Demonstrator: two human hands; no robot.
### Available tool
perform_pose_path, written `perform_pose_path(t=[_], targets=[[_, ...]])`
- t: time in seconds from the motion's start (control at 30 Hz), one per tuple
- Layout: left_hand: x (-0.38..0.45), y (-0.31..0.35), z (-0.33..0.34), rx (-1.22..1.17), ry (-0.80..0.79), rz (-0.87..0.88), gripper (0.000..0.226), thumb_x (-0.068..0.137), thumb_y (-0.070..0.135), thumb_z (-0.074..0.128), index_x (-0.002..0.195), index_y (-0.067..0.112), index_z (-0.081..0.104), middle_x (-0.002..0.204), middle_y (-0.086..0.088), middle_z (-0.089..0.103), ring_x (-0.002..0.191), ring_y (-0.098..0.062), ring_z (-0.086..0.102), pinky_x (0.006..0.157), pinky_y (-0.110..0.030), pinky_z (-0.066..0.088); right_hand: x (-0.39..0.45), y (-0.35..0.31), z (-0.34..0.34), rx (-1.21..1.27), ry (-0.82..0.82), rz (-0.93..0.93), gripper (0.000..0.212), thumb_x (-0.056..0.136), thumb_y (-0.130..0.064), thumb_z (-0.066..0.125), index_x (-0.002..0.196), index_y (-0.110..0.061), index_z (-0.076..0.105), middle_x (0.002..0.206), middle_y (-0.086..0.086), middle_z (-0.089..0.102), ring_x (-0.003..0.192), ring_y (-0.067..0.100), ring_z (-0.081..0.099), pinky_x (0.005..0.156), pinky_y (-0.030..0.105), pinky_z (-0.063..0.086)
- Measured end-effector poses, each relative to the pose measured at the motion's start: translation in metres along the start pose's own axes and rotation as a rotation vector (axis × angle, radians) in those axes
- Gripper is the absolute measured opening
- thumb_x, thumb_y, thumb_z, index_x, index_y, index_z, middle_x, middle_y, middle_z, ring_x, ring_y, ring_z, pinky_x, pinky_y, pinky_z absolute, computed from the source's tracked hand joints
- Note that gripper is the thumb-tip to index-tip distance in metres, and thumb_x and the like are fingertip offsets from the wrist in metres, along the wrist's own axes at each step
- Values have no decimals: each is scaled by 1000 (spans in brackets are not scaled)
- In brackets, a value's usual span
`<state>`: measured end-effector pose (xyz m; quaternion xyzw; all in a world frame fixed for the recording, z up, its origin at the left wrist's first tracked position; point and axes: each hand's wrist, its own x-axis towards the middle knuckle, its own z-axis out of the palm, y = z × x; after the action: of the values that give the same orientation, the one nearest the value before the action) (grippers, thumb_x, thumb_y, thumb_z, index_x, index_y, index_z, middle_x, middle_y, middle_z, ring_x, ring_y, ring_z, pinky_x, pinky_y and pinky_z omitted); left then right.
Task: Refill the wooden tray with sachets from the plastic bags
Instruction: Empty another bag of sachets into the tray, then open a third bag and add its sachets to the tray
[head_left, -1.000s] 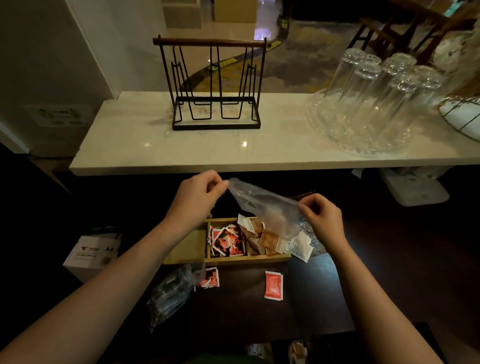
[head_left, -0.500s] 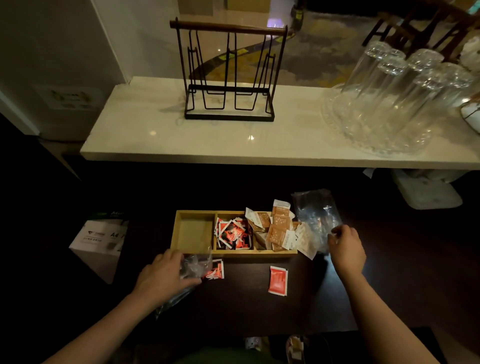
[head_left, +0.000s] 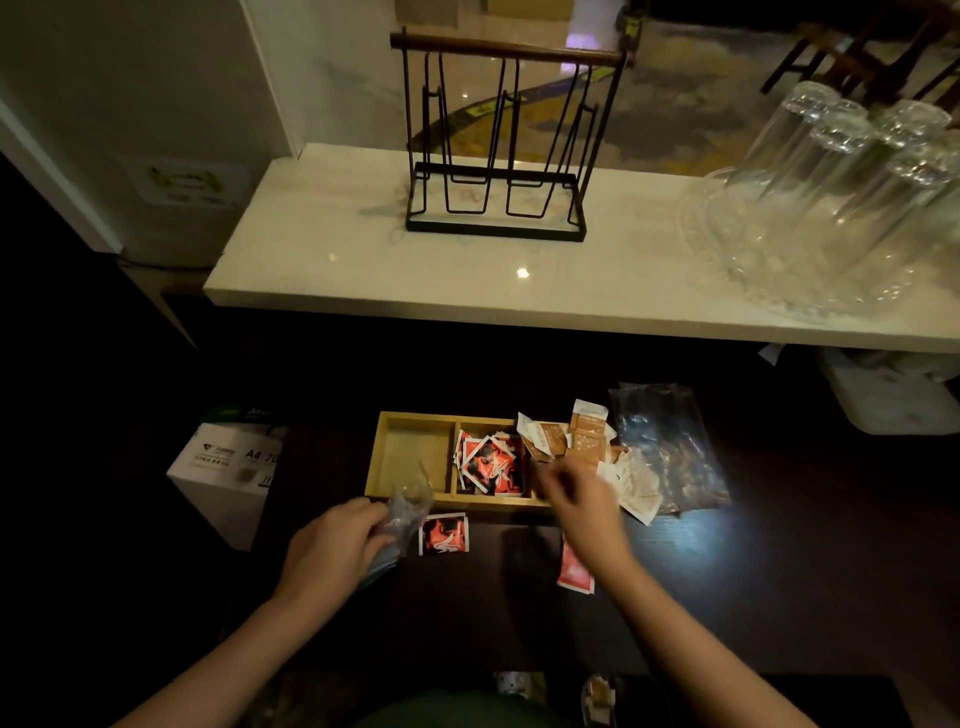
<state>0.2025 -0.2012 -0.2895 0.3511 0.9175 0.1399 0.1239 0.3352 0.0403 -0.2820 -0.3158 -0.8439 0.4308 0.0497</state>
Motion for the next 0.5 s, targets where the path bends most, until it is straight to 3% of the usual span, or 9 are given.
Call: perform_pose_path(t=[0.07,0.17,0.27,0.4,0.47,0.5], targets=[[-4,3,-3,-22,7,47,11,81,31,68,79,29,58,77,15,49,67,-3,51,53,-17,40,-7,-27,30,133,-305,154,15,95,-35,50,100,-22,56,88,-3,63,70,8,62,65,25,56],[-9,12,-8,-56,9,132,19,76,26,74,76,29,55,75,18,45,65,-2,51,49,-11,30,-8,-54,61,403,-500,391,33,93,-48,49,105,-18,52,81,3,62,58,15,63,49,26,54],[-13,19,-7,-64,4,242,27,68,19,81,78,27,57,84,14,57,71,-4,59,52,-3,25,-3,-70,69,490,-503,478,26,95,-38,51,102,-12,49,73,7,61,52,17,61,44,27,54],[-20,18,-3,-113,26,290,23,69,27,79,82,25,60,96,16,57,83,1,56,59,-6,41,-1,-74,65,558,-445,432,13,96,-12,47,90,-7,56,70,8,61,49,13,61,47,27,56],[-26,18,-6,-258,28,239,18,76,39,69,80,24,60,91,16,60,83,1,56,62,-15,47,-3,-73,59,612,-425,408,16,96,-8,45,89,-5,59,71,6,60,51,11,60,49,26,56],[-28,21,-9,-439,1,138,19,81,40,63,80,22,60,83,11,64,79,-2,59,63,-19,48,-4,-75,57,609,-433,391,17,96,-8,45,90,-4,60,71,6,59,52,11,59,50,26,56]])
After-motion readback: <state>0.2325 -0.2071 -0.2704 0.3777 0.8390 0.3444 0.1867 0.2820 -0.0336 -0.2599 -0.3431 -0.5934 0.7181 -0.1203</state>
